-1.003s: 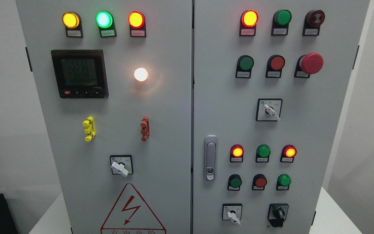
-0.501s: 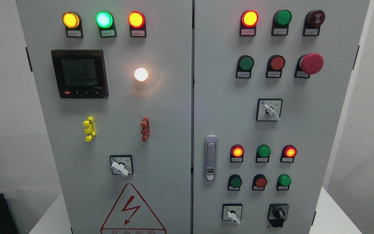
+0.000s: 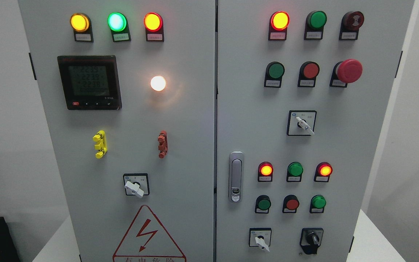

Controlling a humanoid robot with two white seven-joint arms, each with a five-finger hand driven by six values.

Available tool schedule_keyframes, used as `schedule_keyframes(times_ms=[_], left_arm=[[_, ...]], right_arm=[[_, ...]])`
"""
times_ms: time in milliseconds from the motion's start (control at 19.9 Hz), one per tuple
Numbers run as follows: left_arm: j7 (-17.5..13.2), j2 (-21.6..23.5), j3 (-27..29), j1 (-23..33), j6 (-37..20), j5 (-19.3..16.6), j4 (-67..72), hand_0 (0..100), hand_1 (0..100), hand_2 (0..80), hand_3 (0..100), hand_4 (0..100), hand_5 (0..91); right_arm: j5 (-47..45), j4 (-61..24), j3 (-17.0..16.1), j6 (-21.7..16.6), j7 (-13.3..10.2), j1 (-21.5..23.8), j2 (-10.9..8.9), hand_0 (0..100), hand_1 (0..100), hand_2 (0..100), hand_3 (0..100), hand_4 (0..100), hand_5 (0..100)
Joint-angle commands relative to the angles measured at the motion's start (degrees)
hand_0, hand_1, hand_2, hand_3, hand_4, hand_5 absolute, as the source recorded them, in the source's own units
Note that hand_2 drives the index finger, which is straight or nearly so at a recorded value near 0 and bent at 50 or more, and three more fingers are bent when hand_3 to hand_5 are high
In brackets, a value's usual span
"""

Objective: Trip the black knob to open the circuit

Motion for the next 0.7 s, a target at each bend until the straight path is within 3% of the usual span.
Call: schedule_keyframes(times_ms=[0, 401, 652], left_arm=[[-0.05, 0.0, 0.0, 0.0, -0.02, -1.32, 0.0, 12, 39, 0.0, 0, 0, 0.0], [-0.05, 0.0, 0.0, 0.0, 0.07, -1.32, 0.0, 12, 39, 0.0, 0, 0, 0.0], [-0.05, 0.0, 0.0, 0.0, -0.02, -1.32, 0.0, 12, 39, 0.0, 0, 0, 0.0]], right_arm=[[0.09, -2.29, 0.45, -0.04, -1.62, -2.53, 0.52, 0, 0, 0, 0, 0, 0], [-0.7, -7.65, -0.08, -0.3, -3.38, -4.55, 0.52, 0, 0, 0, 0, 0, 0], [-0.79, -7.74, -0.25, -3.99, -3.56, -6.93, 0.52, 0, 0, 0, 0, 0, 0]])
